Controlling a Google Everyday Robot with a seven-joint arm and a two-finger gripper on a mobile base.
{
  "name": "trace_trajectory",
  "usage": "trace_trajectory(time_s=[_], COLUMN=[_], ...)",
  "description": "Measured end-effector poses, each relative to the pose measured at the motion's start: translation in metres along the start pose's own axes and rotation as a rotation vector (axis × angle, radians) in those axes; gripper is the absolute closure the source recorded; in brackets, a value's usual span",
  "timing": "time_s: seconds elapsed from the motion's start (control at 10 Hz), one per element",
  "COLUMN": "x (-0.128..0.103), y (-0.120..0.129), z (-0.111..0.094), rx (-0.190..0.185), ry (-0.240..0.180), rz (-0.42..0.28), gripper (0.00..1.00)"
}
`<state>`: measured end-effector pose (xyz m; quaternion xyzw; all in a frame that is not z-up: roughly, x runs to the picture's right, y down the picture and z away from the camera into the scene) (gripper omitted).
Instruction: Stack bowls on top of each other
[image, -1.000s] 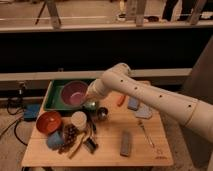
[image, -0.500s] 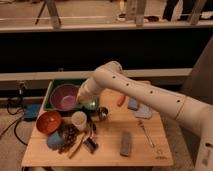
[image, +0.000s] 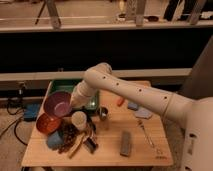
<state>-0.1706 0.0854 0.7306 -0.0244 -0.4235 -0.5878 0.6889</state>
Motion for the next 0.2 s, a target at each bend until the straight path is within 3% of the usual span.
trace_trajectory(time_s=[0.2], x=[-0.0082], y=[-0.0072], z=[0.0168], rx=[-0.010], ry=[-0.036], rz=[-0.023], gripper=[1.00])
